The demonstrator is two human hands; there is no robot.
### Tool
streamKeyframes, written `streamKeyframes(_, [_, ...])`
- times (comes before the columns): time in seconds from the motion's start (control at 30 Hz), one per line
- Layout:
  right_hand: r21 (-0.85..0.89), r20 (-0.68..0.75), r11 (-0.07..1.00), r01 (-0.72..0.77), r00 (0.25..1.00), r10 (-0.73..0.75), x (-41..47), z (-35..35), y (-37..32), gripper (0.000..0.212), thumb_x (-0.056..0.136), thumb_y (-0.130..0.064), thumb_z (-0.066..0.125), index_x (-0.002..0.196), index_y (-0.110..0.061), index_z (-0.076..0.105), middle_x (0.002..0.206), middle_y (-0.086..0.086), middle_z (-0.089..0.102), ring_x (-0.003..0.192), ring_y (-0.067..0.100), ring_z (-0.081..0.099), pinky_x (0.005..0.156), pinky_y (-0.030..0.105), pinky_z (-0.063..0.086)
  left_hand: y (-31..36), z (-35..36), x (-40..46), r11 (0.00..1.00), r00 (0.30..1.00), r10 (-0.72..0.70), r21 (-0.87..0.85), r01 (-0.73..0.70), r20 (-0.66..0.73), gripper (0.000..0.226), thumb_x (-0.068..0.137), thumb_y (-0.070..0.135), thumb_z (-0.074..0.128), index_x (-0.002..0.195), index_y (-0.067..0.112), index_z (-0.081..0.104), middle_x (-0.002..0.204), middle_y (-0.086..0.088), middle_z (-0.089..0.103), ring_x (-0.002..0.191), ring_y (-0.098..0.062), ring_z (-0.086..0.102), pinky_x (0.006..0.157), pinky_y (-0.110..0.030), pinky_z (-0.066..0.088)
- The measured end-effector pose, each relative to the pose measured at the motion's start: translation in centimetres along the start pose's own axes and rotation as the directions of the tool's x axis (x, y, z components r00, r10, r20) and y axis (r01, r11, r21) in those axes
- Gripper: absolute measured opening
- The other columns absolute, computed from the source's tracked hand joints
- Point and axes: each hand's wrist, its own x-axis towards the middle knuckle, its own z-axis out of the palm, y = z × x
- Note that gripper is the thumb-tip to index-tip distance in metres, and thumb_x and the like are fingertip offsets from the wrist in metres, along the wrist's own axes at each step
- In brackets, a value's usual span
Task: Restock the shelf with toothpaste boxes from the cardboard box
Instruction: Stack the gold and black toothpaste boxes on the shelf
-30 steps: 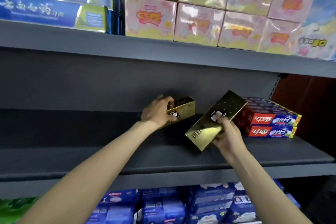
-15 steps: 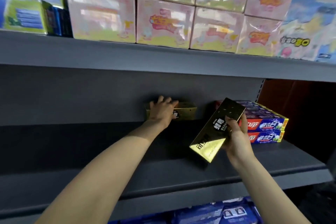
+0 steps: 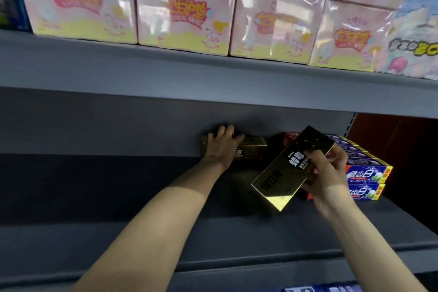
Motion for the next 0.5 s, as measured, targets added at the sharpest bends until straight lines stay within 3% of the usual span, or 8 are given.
streamKeyframes(0.13, [-0.018,0.006,0.999,-0.035,0.999,0.035,1.2,-0.4,0.1,0.038,0.090,-0.008,0.055,0.115,-0.028,0.034,0.094,0.000,0.054,0.076,0.017,0.058,0.060,0.039,0.051,0.0,1.3,0.3,1.000,1.000,0.017,-0.008,-0.017,0.004,0.054,0.093,0.026,0.055,0.142,0.032,0.034,0.136,-0.003,0.033,0.128,-0.025,0.027,0.101,-0.046,0.031])
streamKeyframes(0.33, [0.024,0.084,0.995,-0.094,0.992,0.092,2.3,-0.1,0.6,0.048,0.086,-0.005,0.062,0.116,-0.030,0.034,0.114,0.009,0.059,0.098,0.029,0.063,0.072,0.048,0.055,0.7,1.6,0.8,0.994,0.995,0.024,0.112,-0.013,-0.094,0.045,0.092,0.025,0.054,0.135,0.022,0.039,0.135,-0.004,0.040,0.126,-0.026,0.035,0.100,-0.042,0.030])
streamKeyframes(0.4, [0.018,0.112,0.997,-0.076,0.991,0.073,2.6,0.1,0.7,0.052,0.084,0.000,0.062,0.116,-0.030,0.034,0.117,0.009,0.058,0.103,0.029,0.062,0.076,0.049,0.055,0.7,1.3,0.9,1.000,0.996,0.016,-0.010,-0.017,-0.093,0.042,0.092,0.021,0.055,0.132,0.021,0.045,0.134,-0.003,0.044,0.125,-0.024,0.038,0.100,-0.038,0.034])
streamKeyframes(0.5, [0.026,0.145,0.998,-0.051,0.988,0.046,2.8,0.5,1.0,0.049,0.083,0.004,0.061,0.106,-0.033,0.037,0.117,0.008,0.058,0.107,0.030,0.061,0.080,0.051,0.054,-0.3,0.5,0.3,0.924,0.998,-0.067,-0.379,0.054,-0.021,0.033,0.093,0.015,0.053,0.126,0.022,0.054,0.130,-0.003,0.054,0.121,-0.022,0.049,0.099,-0.034,0.041])
